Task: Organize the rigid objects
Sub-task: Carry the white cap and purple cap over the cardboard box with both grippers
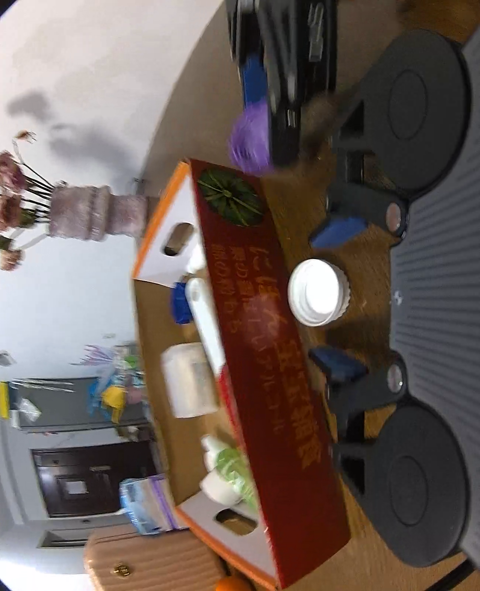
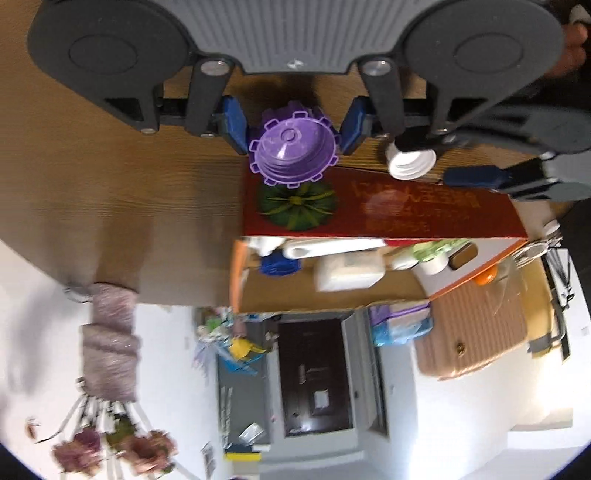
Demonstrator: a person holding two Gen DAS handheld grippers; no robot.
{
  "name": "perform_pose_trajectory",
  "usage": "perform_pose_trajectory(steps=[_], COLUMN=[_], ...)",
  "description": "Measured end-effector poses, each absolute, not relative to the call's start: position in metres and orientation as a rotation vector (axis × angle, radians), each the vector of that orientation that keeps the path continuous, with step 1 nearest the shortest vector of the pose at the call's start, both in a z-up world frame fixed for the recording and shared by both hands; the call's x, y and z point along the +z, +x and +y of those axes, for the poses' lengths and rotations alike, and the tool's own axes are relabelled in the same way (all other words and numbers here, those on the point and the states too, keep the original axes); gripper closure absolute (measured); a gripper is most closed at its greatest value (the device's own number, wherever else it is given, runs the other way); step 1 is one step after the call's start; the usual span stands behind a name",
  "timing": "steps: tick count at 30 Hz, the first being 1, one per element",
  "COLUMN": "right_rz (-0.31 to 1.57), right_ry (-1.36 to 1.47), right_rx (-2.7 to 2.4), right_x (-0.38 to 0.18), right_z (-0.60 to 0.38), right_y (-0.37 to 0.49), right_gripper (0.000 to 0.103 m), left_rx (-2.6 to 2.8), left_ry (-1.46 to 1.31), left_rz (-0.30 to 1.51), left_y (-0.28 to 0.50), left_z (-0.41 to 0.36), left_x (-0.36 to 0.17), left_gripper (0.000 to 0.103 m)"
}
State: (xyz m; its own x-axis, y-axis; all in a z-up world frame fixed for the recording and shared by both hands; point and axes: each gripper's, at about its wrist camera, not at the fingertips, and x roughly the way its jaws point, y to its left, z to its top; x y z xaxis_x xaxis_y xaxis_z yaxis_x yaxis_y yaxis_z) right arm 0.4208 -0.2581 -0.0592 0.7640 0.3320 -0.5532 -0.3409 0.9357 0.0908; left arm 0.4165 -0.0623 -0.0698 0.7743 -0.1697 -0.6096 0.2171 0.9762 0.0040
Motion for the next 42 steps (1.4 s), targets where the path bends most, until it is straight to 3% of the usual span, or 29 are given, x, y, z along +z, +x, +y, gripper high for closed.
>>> perform_pose_trajectory(steps=[2,7,20,29,42], right_rz=[0.576,0.540,0.351,0.219,0.255], right_ry=[-0.002,0.008,-0.028,-0.060,-0.052], right_rx=[0.371,0.330,0.358,0.393,0.429], right_x=[-0.056,-0.052,-0.015,0.001,0.001], right_z=[-0.267,-0.277,-0.242,-0.219,-0.210], right_y=[0.406,0.363,0.260,0.185,0.189], right_gripper=[0.050,0.050,0.050,0.050,0.050], left_rx=[-0.190,-0.200,-0.046,0.029,-0.026], left_ry=[0.052,0.001,-0.041,-0.051,-0.100], left_rz=[0.648,0.644,0.315,0.243,0.244], left_y=[0.419,0.397,0.230,0.138,0.151], left_z=[-0.063,-0.058,-0.025,0.004,0.019], left_x=[-0.070,-0.061,0.001,0.013,0.023], left_gripper=[0.063,0.063,0.063,0.063,0.063])
